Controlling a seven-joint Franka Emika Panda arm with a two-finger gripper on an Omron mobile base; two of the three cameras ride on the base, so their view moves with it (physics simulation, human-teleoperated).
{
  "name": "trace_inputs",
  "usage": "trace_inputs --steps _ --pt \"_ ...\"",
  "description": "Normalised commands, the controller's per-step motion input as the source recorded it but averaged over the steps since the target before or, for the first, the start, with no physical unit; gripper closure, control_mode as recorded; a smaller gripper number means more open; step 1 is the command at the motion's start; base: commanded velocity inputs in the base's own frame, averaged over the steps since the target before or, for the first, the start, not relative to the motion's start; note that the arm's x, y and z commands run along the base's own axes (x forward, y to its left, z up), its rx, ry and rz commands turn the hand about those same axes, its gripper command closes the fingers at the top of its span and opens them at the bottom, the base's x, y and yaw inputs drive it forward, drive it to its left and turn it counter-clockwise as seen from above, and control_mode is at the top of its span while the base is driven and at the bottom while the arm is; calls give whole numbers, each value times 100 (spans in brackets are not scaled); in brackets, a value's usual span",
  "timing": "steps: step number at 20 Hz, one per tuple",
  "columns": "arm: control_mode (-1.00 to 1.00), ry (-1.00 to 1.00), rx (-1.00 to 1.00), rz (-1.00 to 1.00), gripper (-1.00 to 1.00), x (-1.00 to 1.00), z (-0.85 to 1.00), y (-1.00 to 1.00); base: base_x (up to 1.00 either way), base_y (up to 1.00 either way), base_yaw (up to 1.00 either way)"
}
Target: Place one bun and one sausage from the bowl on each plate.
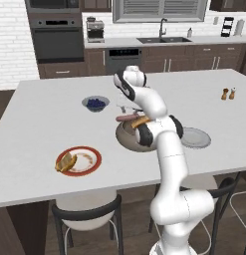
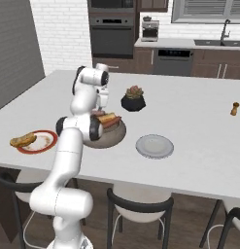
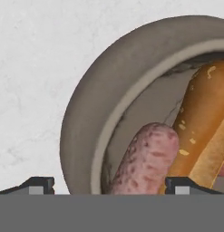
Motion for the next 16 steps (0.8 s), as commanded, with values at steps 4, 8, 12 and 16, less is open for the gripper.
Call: trace_inputs --steps 4,8,12,16 --pt "-100 10 -3 0 -100 -40 0 0 0 0 0" --pt "-100 1 -2 0 -100 -19 0 0 0 0 0" --pt "-100 0 -3 0 -100 -15 -5 0 0 0 0" --pt "-100 0 -6 0 -100 -48 -14 1 0 0 0"
